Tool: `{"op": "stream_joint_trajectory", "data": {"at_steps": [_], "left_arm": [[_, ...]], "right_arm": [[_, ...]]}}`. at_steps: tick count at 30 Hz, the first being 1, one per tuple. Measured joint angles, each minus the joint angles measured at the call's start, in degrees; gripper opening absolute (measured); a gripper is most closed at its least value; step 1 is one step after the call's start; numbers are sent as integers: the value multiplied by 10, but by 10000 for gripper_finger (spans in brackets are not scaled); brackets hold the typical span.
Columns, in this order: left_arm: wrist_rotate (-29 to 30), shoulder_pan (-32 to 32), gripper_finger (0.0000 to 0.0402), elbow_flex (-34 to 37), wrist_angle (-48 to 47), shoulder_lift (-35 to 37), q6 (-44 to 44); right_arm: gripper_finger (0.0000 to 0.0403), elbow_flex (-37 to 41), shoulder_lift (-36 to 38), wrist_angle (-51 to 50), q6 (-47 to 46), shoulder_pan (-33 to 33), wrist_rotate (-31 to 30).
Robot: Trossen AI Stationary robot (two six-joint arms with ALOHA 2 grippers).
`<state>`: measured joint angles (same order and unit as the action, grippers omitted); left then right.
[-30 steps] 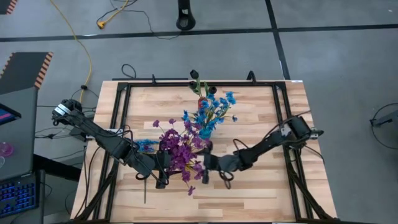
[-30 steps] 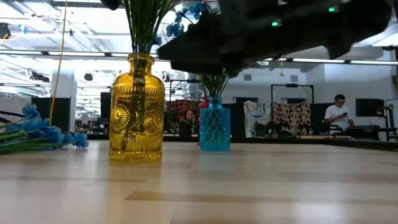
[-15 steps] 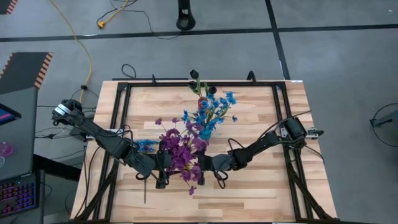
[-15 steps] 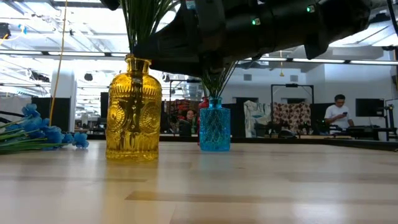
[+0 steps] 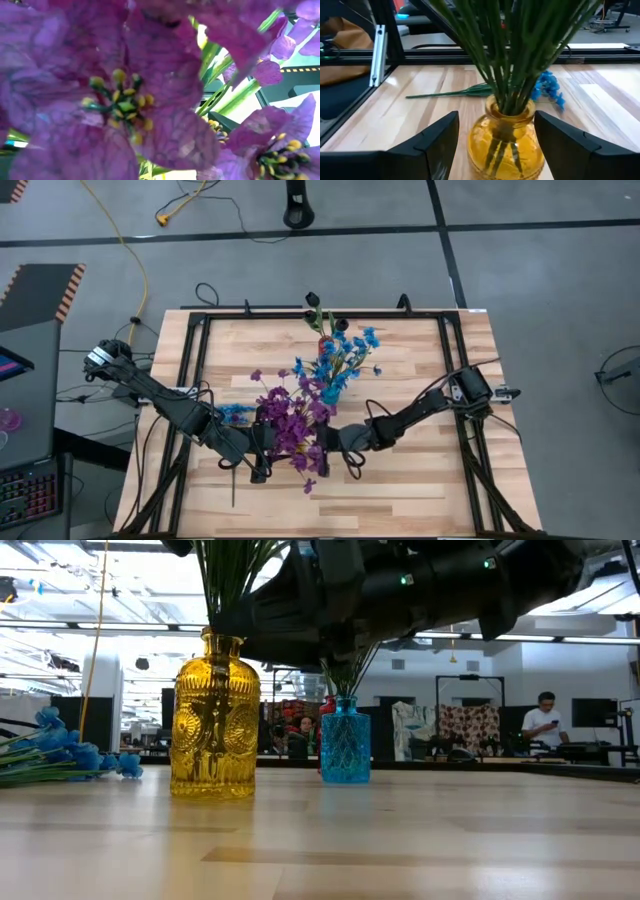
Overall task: Sort flowers into vase by color
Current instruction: Put the violet flower into the yellow crystal vase
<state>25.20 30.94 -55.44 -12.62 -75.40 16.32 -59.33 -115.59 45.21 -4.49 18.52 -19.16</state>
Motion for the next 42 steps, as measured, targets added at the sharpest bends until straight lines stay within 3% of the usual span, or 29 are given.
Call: {"op": "stream_joint_trajectory", "data": {"at_steps": [42], "left_arm": [[2, 0, 201, 0, 0, 0, 0]], "right_arm": [[286, -24, 0, -34, -15, -15, 11]]}}
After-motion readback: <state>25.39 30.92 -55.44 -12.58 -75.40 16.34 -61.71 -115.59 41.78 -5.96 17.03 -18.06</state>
